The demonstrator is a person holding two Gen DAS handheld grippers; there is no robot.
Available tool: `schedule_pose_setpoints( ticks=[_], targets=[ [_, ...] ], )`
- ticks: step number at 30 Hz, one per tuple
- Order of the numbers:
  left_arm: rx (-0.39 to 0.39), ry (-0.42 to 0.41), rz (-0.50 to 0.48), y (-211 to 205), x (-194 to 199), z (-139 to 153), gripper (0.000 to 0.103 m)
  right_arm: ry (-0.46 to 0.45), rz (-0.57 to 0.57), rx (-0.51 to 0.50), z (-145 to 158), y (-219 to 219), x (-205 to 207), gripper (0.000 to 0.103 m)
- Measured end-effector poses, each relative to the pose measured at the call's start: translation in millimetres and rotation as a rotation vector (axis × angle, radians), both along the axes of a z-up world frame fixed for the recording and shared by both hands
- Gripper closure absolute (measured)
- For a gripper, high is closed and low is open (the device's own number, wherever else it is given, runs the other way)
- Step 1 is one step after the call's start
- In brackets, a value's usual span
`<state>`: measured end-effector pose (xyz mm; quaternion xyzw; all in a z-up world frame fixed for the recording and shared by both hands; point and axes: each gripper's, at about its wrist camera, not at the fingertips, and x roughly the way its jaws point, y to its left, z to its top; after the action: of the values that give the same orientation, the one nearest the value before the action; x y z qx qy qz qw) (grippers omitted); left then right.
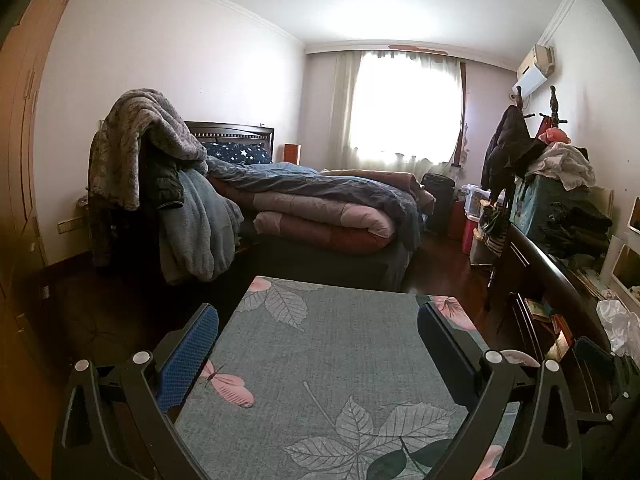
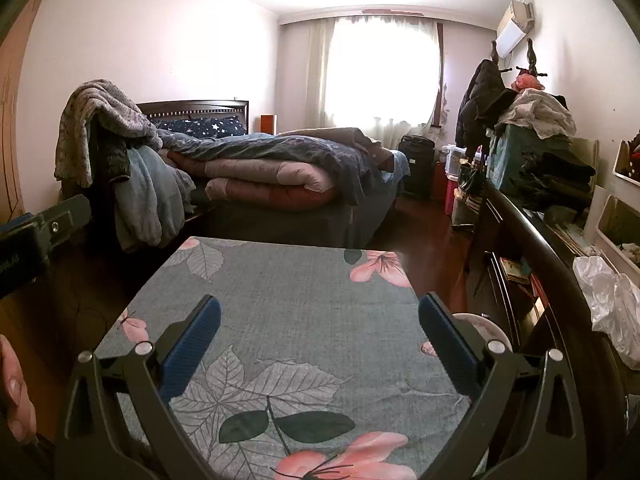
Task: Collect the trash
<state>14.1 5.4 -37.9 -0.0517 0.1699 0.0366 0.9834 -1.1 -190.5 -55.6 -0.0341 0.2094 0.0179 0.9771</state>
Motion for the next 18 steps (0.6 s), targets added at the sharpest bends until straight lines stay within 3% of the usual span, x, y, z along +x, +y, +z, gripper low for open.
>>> schedule_pose_setpoints(
  ticks=[18],
  targets=[
    [0.0, -0.001, 0.0, -0.5, -0.7, 0.5, 0.004, 0.001, -0.003, -0.006, -2.7, 0.5, -3.2, 0.004]
  ],
)
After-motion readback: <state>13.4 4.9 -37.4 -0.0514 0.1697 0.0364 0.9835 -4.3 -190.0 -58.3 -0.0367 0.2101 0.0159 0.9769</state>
